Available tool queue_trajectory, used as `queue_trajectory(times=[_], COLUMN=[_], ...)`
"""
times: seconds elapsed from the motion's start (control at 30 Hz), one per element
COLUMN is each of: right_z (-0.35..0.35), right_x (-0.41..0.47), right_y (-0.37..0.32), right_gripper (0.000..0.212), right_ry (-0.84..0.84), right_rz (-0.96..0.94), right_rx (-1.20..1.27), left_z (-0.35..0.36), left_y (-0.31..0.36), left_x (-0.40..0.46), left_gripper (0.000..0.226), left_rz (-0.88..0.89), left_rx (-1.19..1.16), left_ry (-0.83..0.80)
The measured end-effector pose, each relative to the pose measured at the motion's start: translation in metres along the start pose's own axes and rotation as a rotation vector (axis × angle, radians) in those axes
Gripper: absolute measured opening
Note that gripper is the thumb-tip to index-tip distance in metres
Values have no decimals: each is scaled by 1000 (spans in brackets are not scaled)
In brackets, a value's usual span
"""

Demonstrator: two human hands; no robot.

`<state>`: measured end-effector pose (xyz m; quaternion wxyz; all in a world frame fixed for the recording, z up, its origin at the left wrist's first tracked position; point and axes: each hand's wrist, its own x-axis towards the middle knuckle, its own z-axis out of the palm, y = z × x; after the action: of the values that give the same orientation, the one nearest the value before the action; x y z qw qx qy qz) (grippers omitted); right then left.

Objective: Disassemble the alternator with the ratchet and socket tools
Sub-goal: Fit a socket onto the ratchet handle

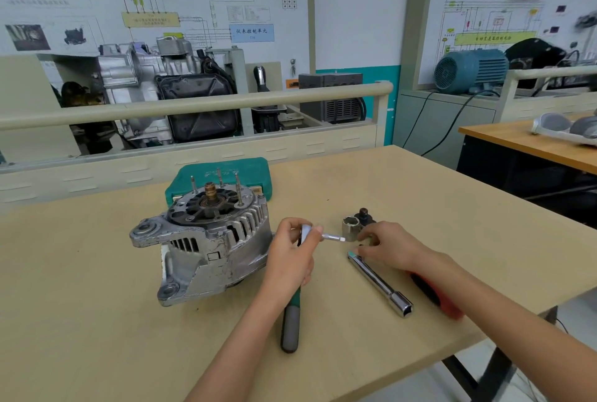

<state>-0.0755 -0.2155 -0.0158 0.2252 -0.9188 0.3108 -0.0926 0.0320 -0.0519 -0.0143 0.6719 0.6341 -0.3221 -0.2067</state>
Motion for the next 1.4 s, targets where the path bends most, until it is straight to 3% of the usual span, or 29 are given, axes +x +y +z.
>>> queue_trajectory(times=[0.1, 0.2, 0.3, 0.4, 0.53, 0.93, 1.23, 1.4], right_z=[3, 1, -7, -11, -9, -8, -18, -14], right_x=[0, -1, -9, -18, -26, -27, -30, -38], right_y=[-5, -5, -12, -20, -30, -40, -56, -61], right_gripper=[16, 16, 20, 14, 11, 15, 11, 13], right_ry=[16, 95, 73, -229, -400, -363, -115, -133], right_rz=[28, -6, -4, 24, -32, -97, -141, -180], right_rx=[-110, 45, 579, 1179, 1468, 1472, 1155, 1024], left_z=[-1, -2, -3, -3, -3, -5, -5, -6], left_y=[1, 0, 2, 3, 7, 9, 13, 13], left_x=[1, 0, 0, 0, -3, -7, -11, -9], left_gripper=[15, 11, 7, 20, 22, 19, 21, 21], left_rz=[-21, -11, -18, -21, -4, 65, 106, 90], left_rx=[-8, -22, -73, -133, -202, -132, -156, -162], left_ry=[-11, -34, -33, -19, -2, 5, 33, 33])
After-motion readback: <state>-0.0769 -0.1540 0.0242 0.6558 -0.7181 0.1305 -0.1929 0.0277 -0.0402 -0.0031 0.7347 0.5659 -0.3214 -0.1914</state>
